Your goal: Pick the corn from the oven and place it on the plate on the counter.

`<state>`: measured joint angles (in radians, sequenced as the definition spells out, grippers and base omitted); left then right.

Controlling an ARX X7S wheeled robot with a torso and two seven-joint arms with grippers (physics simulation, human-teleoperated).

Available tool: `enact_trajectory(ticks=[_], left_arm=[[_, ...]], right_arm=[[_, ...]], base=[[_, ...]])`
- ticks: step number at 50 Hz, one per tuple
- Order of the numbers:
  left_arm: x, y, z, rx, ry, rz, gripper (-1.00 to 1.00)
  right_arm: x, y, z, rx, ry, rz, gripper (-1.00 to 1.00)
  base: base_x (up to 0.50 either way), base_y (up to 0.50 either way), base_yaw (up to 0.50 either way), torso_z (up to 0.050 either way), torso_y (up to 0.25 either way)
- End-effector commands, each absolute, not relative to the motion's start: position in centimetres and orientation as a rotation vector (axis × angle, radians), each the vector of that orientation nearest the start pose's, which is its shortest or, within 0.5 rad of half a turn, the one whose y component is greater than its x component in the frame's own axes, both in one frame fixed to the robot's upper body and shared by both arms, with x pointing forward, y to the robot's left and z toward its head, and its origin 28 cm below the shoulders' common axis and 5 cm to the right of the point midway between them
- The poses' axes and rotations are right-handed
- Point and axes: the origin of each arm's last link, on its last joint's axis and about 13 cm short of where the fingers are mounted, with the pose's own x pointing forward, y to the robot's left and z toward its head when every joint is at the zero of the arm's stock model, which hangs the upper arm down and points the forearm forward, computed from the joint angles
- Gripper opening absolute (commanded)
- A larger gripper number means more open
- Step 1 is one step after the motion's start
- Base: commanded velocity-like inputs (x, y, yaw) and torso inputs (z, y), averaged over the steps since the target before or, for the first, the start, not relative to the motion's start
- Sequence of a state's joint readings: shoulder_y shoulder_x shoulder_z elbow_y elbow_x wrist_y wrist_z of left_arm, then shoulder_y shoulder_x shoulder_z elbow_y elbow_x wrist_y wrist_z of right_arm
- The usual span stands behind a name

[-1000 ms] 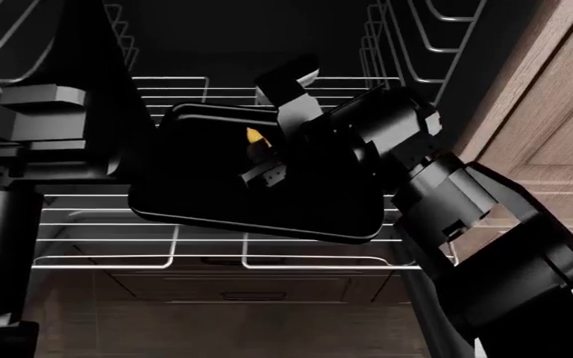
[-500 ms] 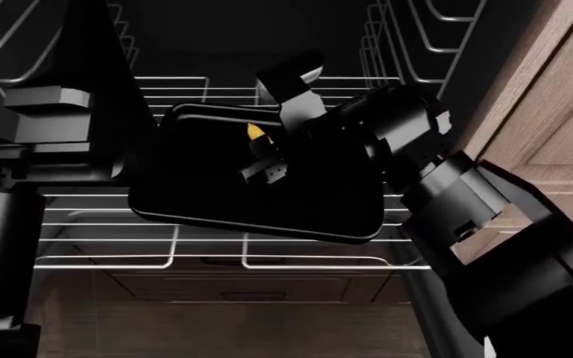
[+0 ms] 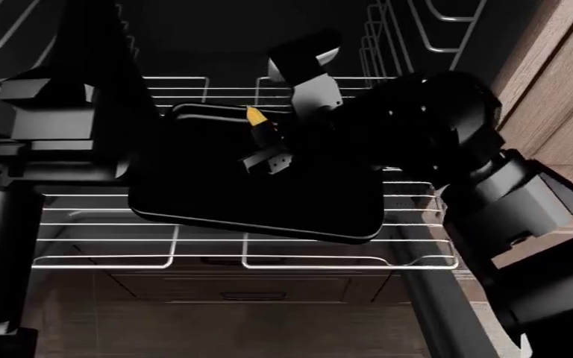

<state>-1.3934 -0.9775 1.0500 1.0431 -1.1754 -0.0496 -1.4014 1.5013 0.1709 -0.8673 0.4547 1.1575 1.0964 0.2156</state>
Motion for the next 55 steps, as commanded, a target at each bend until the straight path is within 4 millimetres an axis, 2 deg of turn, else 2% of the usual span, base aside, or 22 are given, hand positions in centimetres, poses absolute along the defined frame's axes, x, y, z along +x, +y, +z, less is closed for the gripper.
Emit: enact_trajectory(ticks=[1,17,27,32,39,55], left_arm=[[14.0,18.6,30.1,-0.175,-0.678,-0.138,1.00],[13.9,18.6,30.3,-0.173,-0.685,-0.139,1.00],[13.9,18.6,30.5,-0.142,-0.696,-0.120,1.00],[14.2,18.7,30.4,-0.074,-0.694,-0.055,1.00],[14.6,19.6,31.5,-0.047,-0.756,0.007,1.00],[14.6,19.6,31.6,-0.045,-0.767,0.002,1.00]], right_arm=[[32.7,-3.0,29.6,-0.227,0.417,0.593,-1.00],[29.7,-3.3,32.3,-0.198,0.328,0.614,-1.00],[28.3,-4.0,34.2,-0.178,0.265,0.596,-1.00],[27.6,-4.4,34.8,-0.166,0.237,0.585,-1.00],[26.8,-5.2,35.9,-0.144,0.194,0.562,-1.00],[24.5,-6.2,38.0,-0.140,0.109,0.530,-1.00]], base=[[0.00,0.00,0.00,0.000,0.000],[0.00,0.00,0.00,0.000,0.000],[0.00,0.00,0.00,0.000,0.000],[0.00,0.00,0.00,0.000,0.000],[0.00,0.00,0.00,0.000,0.000],[0.00,0.00,0.00,0.000,0.000]])
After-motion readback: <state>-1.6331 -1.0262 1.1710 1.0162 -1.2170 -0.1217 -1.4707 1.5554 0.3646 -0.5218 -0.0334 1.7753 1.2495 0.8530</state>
